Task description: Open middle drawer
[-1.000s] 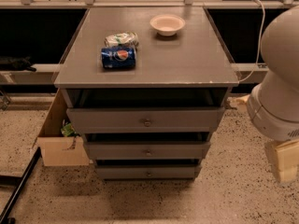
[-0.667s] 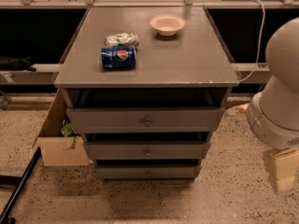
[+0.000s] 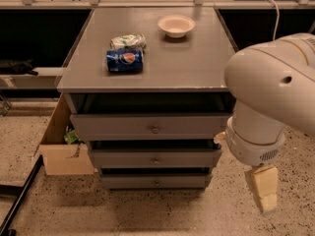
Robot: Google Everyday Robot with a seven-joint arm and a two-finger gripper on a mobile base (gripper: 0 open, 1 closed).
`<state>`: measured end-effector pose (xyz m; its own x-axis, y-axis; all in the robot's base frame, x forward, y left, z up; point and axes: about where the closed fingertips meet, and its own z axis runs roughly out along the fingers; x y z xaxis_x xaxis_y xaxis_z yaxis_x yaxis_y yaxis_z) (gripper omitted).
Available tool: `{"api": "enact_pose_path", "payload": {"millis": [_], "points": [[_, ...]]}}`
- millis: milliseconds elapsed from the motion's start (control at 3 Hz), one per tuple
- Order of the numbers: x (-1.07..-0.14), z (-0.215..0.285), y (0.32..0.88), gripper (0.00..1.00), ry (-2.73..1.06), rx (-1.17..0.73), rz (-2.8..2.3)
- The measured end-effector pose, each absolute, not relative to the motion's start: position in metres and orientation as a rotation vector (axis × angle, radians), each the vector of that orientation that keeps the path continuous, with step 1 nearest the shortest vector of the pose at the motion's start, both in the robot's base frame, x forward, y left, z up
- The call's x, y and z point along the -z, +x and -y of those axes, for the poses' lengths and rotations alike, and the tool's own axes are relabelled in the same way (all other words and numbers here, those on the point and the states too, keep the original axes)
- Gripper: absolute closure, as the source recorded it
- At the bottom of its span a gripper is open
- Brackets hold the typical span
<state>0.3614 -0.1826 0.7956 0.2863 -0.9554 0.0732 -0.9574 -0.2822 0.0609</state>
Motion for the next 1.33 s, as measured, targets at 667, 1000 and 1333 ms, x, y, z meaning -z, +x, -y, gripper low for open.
{"api": "enact_pose_path", "payload": {"millis": [667,1000,1333], "points": [[-0.79,0.15,0.403,0.0,2.505,0.017,1.858],[-0.765,0.088,0.453,0.0,2.648,0.161,1.927],[-0.76,0.07,0.478,0.0,2.719,0.141,1.995]]}}
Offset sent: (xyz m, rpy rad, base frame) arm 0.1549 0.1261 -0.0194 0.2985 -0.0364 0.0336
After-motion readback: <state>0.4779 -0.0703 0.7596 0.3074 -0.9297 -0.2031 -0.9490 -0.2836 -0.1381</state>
